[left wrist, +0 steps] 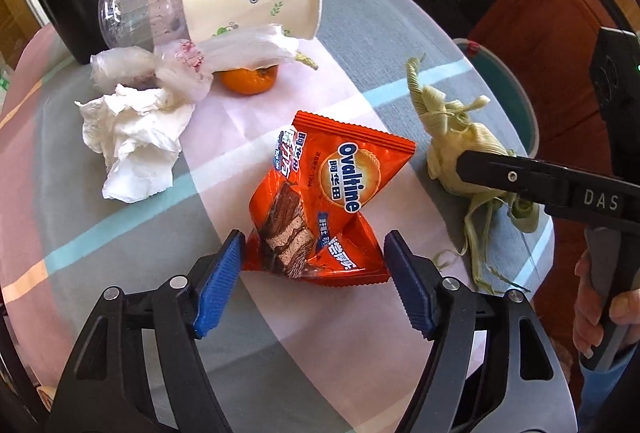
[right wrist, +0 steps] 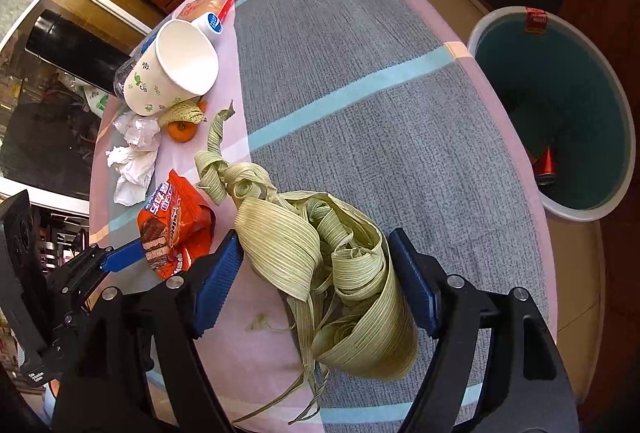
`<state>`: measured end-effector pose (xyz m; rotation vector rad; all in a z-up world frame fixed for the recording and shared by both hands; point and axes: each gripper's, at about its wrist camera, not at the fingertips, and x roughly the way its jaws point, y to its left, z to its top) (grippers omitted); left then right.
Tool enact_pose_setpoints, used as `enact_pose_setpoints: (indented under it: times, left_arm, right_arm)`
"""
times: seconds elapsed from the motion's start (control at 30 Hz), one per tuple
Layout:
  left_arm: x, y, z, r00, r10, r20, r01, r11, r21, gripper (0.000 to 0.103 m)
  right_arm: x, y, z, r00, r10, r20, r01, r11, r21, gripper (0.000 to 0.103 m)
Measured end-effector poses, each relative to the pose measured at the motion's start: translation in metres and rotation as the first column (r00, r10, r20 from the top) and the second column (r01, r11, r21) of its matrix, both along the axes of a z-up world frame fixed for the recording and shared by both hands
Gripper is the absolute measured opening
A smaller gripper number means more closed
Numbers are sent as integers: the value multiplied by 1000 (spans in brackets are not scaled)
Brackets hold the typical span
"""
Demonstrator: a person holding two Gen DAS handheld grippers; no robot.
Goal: Collect trash
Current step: 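Grasp the orange Ovaltine bag with the left tool while the right tool grasps the dried husk bundle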
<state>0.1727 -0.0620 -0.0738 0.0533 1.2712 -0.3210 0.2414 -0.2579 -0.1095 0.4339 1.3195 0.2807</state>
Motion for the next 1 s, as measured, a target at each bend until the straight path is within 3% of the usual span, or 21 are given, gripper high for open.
enact_pose_setpoints:
  times: [0.2, 0.3, 0.4, 0.43, 0.5, 0.63, 0.73, 0.87, 0.9, 0.93, 1.0]
  left_arm:
    - [-1, -4, -10, 1000, 7, -12, -6, 999, 33, 80]
    - [-4, -8, -8, 1000, -2, -2, 2, 1000, 9, 77]
    - [-10, -10, 1, 999, -10, 52, 7, 999, 54, 73]
    - [-12, -11, 4, 998, -9, 57, 6, 999, 46, 62]
    - [-14, -9, 10, 999, -2, 43, 1, 1000, 20, 26]
    - [-17, -7, 17, 999, -2, 52, 2, 1000, -3, 26]
    - [-18, -8, 21, 998, -10, 58, 10, 1000, -10, 20]
    - [-16, -20, 9, 1000, -20, 15, 20, 1000, -5, 20]
    - [-15, -21, 4, 1000, -19, -3, 19, 1000, 2, 27]
    - [-14, -21, 0, 1000, -15, -14, 15, 1000, 6, 43]
    - [-13, -21, -1, 1000, -5, 6, 5, 1000, 21, 54]
  right_arm:
    - [-3, 8, -2, 999, 30, 15, -30, 999, -32, 72]
    - [-4, 10, 2, 999, 32, 30, -32, 999, 2, 49]
    - [-4, 10, 9, 999, 33, 41, -32, 999, -7, 43]
    - [-5, 7, 10, 999, 25, 42, -25, 1000, -5, 43]
    - [-5, 0, 14, 999, 5, 45, -6, 1000, 12, 43]
    - [-6, -16, 25, 997, -39, 59, 37, 999, 40, 43]
    - [-8, -25, 33, 995, -58, 81, 55, 998, 34, 43]
    - [-10, -30, 36, 994, -67, 87, 65, 997, 33, 43]
    - [-10, -31, 35, 994, -66, 83, 64, 997, 33, 43]
    - [-11, -31, 34, 995, -65, 80, 63, 997, 35, 43]
    - [-12, -31, 32, 995, -62, 75, 59, 998, 36, 43]
